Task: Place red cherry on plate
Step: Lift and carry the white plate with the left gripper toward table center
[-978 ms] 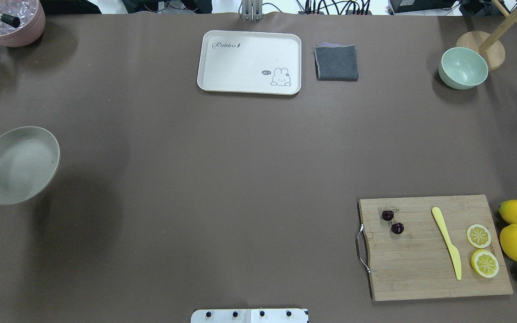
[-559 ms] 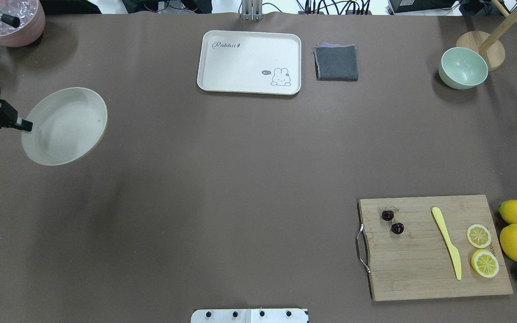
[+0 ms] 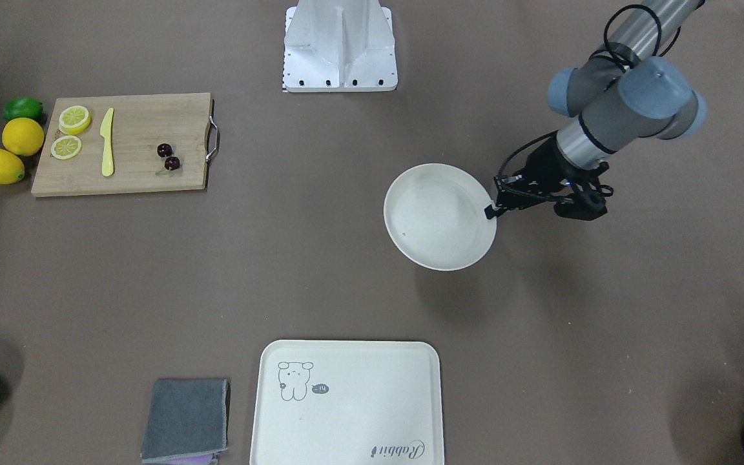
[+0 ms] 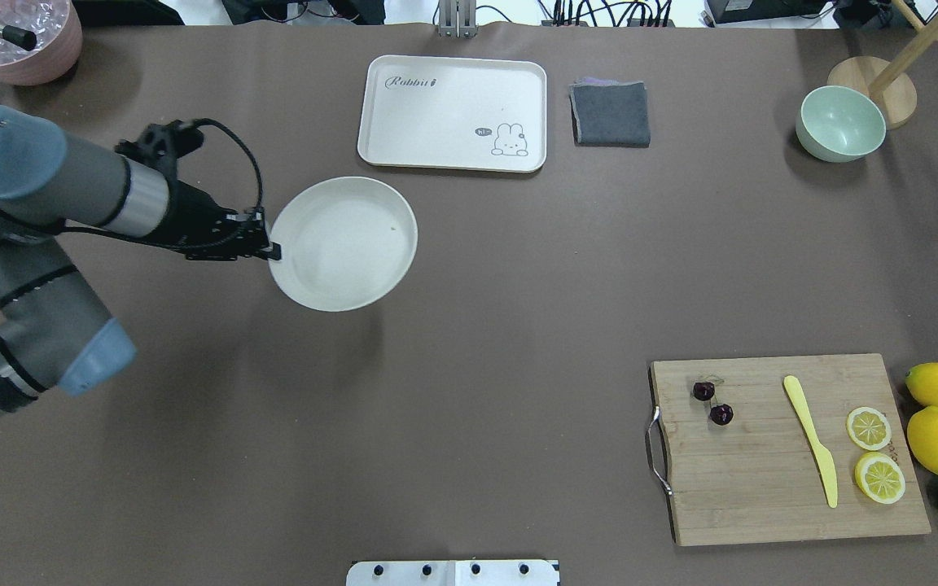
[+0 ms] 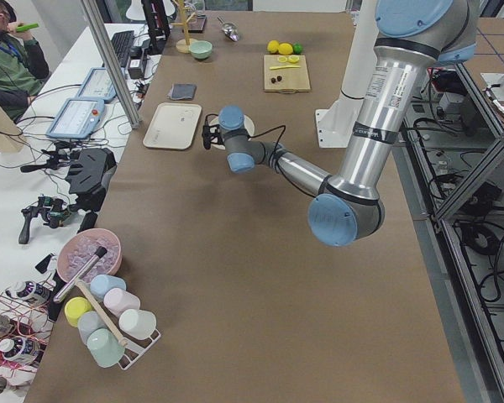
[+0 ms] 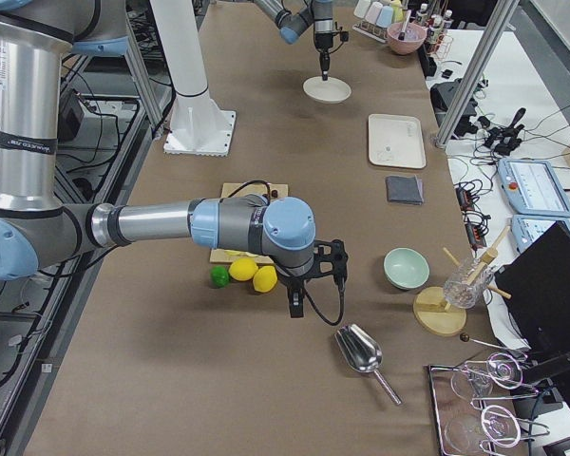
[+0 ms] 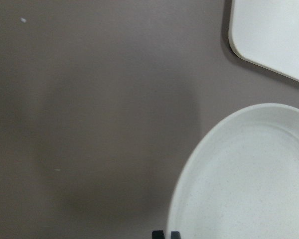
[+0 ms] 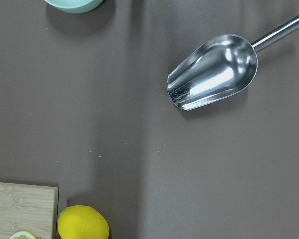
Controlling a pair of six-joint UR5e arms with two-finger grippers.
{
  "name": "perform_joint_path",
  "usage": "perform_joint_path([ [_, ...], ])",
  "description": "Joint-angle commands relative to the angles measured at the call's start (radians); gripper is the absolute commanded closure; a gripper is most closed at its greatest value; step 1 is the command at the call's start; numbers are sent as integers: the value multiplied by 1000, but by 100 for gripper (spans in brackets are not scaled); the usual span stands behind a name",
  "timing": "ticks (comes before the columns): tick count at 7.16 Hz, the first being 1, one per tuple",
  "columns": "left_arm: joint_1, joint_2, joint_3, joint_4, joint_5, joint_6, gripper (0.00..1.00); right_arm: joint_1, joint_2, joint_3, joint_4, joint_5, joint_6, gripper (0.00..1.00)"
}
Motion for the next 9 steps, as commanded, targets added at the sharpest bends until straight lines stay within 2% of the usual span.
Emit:
perform_joint_path([
  [1, 195, -107, 5, 92, 222, -50, 100, -4, 2, -1, 0, 0, 7, 0],
  [2, 234, -124, 10, 133, 261, -60, 100, -5, 3, 1, 0, 0, 7, 0],
  [4, 270, -124, 19, 149, 275, -61, 100, -8, 3, 4, 0, 34, 7, 0],
  [5, 271, -123, 19, 150, 274, -61, 82, -23, 23, 11, 0, 35, 9, 0],
  [6, 270, -121, 18, 150, 282, -61, 3, -57, 35, 45, -2, 41, 30, 0],
  [7, 270, -123, 16, 152, 338, -59, 2, -156, 45, 97, 29, 54, 159, 0],
  [8, 247, -118, 14, 152, 348, -44, 2, -248, 45, 134, 140, 54, 297, 0],
  [9, 195, -95, 2, 166, 358, 64, 2, -363, 43, 151, 256, 42, 440, 0],
])
